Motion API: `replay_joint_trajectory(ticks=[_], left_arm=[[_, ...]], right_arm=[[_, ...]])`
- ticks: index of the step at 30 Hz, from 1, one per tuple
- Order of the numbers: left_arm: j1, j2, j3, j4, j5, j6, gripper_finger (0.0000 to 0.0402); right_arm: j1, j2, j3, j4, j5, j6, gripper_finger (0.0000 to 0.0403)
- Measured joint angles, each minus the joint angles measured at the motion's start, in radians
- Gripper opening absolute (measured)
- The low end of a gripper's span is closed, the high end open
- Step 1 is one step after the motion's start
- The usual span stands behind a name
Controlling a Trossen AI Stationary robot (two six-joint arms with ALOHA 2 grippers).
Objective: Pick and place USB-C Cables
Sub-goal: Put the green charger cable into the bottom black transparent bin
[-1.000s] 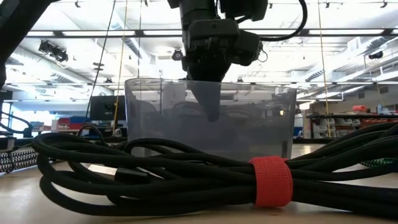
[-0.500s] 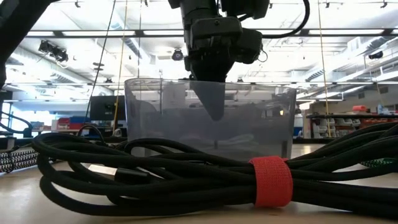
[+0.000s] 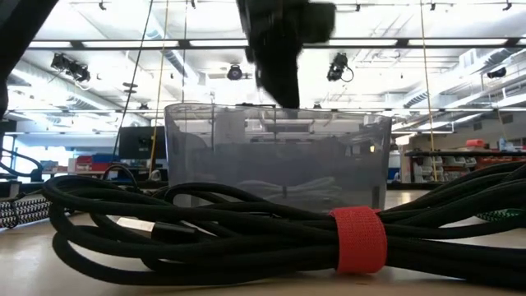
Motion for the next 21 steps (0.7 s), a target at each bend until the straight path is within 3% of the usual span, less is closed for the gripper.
replay_joint_trajectory(ticks=[8,18,21], left_arm=[[0.061,-0.28,0.001,-0.005,-0.126,0.009,0.0132],[0.035,-0.6,0.001,0.008,-0.353,-0.007,0.0132],[0.01,-0.648,0.001,0.005,-0.432,-0.006,0.0132]], right_arm=[[0.0,0.003,0.0,-0.126,0.031,0.098,0.0247],[0.0,0.088,0.0,-0.48,0.06,0.493,0.0229],[0.0,0.149,0.0,-0.516,0.002,0.586,0.0224]])
